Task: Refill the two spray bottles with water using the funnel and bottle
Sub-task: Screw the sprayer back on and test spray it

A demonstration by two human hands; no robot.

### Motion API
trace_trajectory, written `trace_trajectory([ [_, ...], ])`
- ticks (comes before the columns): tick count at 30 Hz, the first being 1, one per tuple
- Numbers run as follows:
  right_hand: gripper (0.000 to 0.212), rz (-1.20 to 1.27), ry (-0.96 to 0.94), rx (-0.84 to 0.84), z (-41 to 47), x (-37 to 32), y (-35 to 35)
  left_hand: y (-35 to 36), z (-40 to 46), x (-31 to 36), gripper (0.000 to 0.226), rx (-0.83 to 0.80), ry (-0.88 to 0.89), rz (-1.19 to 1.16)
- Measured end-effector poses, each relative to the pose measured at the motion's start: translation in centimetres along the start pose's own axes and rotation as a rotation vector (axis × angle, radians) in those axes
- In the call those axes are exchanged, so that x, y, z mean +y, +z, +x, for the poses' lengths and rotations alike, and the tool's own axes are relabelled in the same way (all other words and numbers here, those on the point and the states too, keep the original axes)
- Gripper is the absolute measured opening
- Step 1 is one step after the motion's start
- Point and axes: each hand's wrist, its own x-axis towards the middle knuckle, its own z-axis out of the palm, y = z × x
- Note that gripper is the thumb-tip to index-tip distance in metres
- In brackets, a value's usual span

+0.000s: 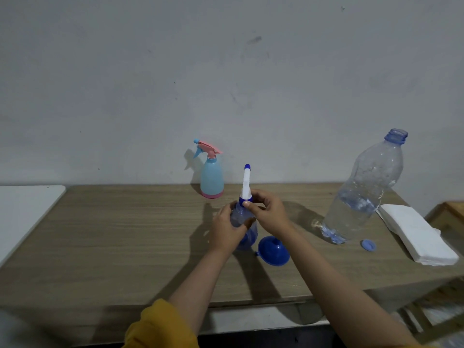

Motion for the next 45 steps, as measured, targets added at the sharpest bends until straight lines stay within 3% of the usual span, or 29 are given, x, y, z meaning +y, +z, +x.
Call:
trace_trajectory([
  [14,0.038,0.124,0.032,0.291,-0.6,0.6,2.3,0.1,0.2,-0.5,0.041,0.005,0.02,0.0],
  [19,0.022,0.254,0.029,0.336,-1.3,0.8,2.4,0.0,0.2,-0.5,0.047,-0.007,0.045,-0.008],
  [23,0.031,0.338,0.087,0.447,-1.0,0.2,2.9,0.2,0.2,-0.6,0.044,0.014,0.039,-0.013],
  [26,0.039,0.19,0.047,0.396,-0.7,0.5,3.2,-0.1,0.0,-0.3,0.042,0.009,0.018,-0.012],
  [33,0.027,-0.056,-0.052,0.307,-0.4,-0.9,2.5,0.1,0.1,-0.6,0.044,0.009,-0.006,-0.035],
  [42,0.023,0.024,-0.073,0.227,-1.1,-0.4,1.9,0.0,0.1,-0.5,0.052,-0.01,0.03,0.004],
  [45,0.019,0.114,0.001,0.309,-0.9,0.0,2.0,0.1,0.1,-0.4,0.05,0.011,0.042,0.022],
])
